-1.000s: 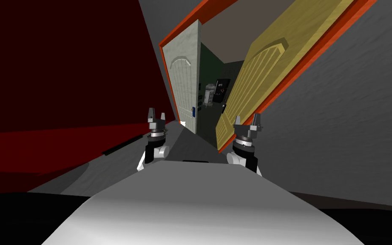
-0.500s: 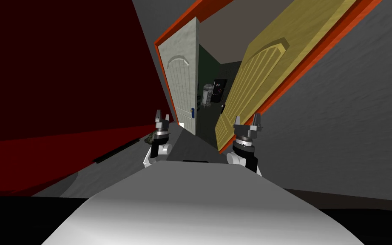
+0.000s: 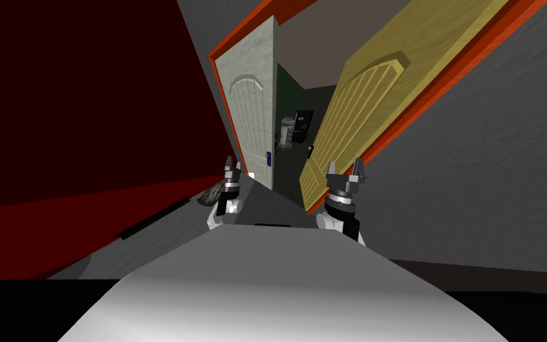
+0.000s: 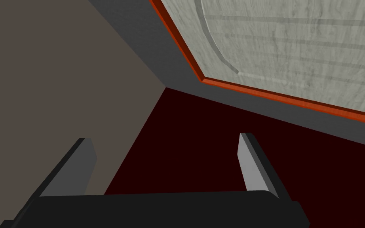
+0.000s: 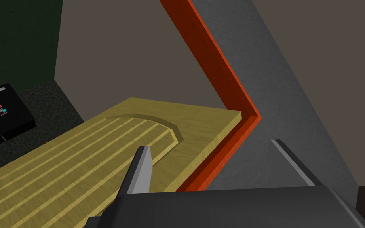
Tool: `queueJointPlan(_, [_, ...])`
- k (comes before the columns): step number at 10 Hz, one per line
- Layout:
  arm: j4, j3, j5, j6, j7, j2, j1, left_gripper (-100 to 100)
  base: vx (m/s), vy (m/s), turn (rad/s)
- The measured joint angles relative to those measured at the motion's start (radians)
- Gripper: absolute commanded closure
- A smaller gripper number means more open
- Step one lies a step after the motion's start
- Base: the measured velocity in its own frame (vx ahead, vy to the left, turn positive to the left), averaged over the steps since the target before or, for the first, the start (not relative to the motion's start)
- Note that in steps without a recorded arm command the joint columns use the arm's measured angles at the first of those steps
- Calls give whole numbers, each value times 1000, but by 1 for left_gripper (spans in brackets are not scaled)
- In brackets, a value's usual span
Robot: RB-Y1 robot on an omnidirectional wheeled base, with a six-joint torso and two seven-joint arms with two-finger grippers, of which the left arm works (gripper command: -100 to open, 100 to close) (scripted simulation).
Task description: Push the door open
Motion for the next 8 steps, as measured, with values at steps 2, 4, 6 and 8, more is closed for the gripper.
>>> queueJointPlan(2, [70,0,2,-3,-2,1,-40,-100,79,72,-109])
queueJointPlan(4, [121,-11,2,-4,-7,-2,-60,-100,67,120,-119])
queueJointPlan(6, [170,-10,7,1,-6,3,-90,-100,49,74,-49])
queueJointPlan(8, [219,-13,9,8,-9,2,-119,-100,57,76,-83])
